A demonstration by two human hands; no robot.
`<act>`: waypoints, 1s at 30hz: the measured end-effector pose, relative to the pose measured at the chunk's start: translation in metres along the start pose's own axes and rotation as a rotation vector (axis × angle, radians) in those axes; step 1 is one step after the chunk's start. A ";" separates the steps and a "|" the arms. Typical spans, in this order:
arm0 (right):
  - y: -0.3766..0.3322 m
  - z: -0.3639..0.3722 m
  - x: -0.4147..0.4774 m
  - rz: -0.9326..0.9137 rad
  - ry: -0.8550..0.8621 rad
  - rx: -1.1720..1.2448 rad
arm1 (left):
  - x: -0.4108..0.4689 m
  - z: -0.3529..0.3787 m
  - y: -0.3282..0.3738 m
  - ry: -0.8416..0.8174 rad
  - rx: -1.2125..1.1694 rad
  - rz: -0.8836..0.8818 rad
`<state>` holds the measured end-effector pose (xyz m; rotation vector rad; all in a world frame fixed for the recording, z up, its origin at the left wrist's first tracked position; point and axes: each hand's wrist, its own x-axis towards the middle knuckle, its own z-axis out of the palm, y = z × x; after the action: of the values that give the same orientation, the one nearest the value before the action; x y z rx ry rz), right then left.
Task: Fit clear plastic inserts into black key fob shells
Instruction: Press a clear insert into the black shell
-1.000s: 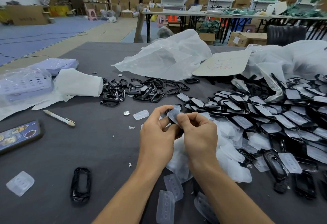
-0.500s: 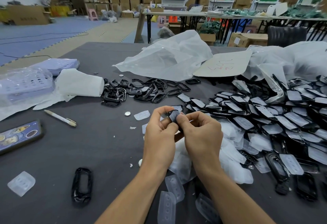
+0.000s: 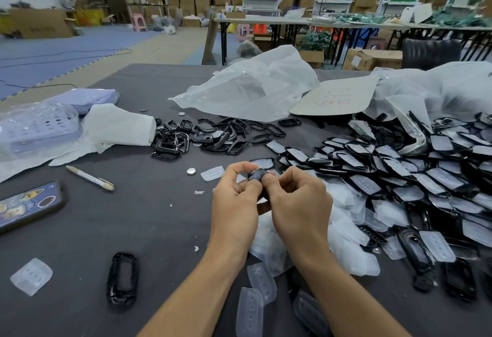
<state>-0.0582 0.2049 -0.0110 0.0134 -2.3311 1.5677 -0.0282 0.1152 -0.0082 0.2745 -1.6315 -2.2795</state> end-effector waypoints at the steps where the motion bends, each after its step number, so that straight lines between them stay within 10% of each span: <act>1: 0.000 0.000 0.000 -0.015 -0.001 -0.022 | 0.000 0.000 0.001 0.004 -0.005 -0.003; 30: 0.002 -0.006 0.005 0.034 -0.253 0.357 | 0.014 -0.019 0.011 0.218 0.043 -0.029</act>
<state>-0.0622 0.2119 -0.0098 0.2715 -2.2016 2.0852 -0.0327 0.0901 -0.0038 0.5402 -1.5745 -2.1507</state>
